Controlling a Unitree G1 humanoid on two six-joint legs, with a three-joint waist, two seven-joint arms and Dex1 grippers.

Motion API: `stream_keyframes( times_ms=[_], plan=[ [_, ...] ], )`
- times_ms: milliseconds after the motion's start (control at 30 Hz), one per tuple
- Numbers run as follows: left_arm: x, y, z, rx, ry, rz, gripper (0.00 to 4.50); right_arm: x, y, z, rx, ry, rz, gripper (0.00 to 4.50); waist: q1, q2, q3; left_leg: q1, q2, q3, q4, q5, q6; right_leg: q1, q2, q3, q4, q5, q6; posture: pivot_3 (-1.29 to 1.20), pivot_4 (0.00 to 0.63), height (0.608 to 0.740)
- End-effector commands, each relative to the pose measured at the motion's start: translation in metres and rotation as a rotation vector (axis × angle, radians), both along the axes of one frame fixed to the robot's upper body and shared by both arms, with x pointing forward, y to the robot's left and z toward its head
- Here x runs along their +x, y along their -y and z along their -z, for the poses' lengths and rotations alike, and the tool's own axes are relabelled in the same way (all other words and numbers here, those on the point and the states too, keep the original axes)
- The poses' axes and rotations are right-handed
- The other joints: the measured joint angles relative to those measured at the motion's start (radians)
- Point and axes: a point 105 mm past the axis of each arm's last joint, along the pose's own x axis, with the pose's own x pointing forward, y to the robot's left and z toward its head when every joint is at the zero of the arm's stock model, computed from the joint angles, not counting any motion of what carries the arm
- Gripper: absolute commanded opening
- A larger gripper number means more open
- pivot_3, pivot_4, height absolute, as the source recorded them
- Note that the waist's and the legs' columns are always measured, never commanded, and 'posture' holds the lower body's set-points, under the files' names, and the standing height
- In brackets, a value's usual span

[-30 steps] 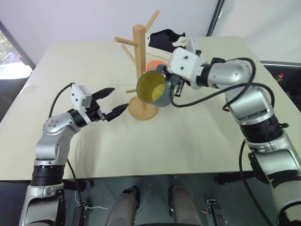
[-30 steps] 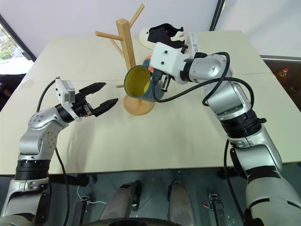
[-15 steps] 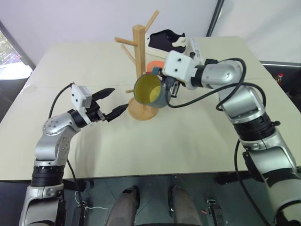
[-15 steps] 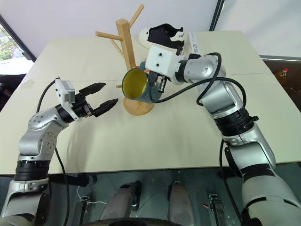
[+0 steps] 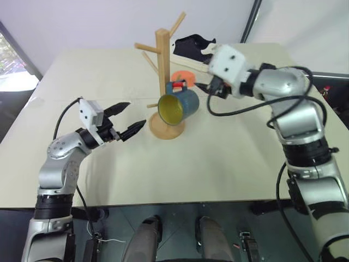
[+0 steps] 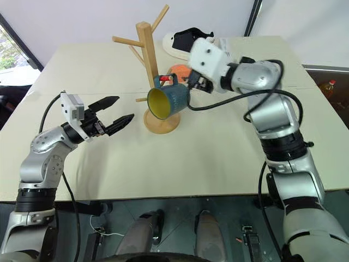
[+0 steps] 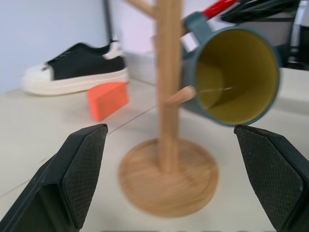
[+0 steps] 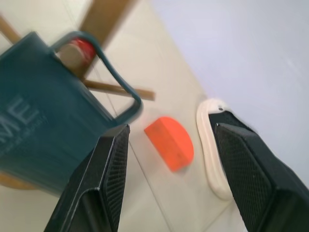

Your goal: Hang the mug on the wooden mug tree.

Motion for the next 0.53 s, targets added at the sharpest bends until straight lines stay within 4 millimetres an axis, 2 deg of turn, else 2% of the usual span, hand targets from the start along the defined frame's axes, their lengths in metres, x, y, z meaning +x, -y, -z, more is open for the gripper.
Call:
stream_keyframes(
  times_ms=[33, 167, 333, 400, 533],
  plan=[
    [0.005, -0.024, -0.002, -0.020, 0.022, -0.152, 4.50, -0.013, 0.039, 0.000, 0.213, 0.032, 0.053, 2.90, 0.000, -0.001, -0.001, 0.000, 0.000, 0.000, 0.000, 0.000, 0.000, 0.001, 0.000, 0.000, 0.000, 0.000, 0.000, 0.00, 0.150, 0.740],
    [0.012, -0.054, 0.024, -0.051, -0.040, -0.350, 4.50, -0.020, 0.070, 0.044, 0.510, -0.028, 0.113, 2.90, -0.006, -0.002, -0.001, 0.003, 0.001, 0.001, 0.000, 0.000, 0.000, 0.003, 0.000, 0.000, -0.001, 0.000, 0.000, 0.00, 0.150, 0.740],
    [0.009, -0.073, 0.057, -0.038, -0.113, -0.488, 4.50, -0.025, 0.085, 0.110, 0.624, -0.139, 0.188, 2.90, -0.010, -0.002, -0.001, 0.008, 0.003, 0.006, 0.000, 0.000, 0.000, 0.004, 0.002, 0.004, 0.002, 0.001, -0.002, 0.00, 0.150, 0.740],
    [0.006, -0.079, 0.064, -0.029, -0.120, -0.520, 4.50, -0.025, 0.087, 0.124, 0.649, -0.158, 0.204, 2.90, -0.008, -0.002, -0.001, 0.009, 0.004, 0.007, 0.000, 0.000, 0.000, 0.005, 0.003, 0.005, 0.002, 0.001, -0.005, 0.00, 0.150, 0.740],
    [0.002, -0.083, 0.068, -0.050, -0.130, -0.546, 4.50, -0.026, 0.082, 0.139, 0.654, -0.193, 0.188, 2.90, -0.006, -0.002, -0.001, 0.009, 0.004, 0.009, 0.001, 0.000, 0.000, 0.005, 0.003, 0.006, 0.001, 0.001, -0.004, 0.00, 0.150, 0.740]
  ],
)
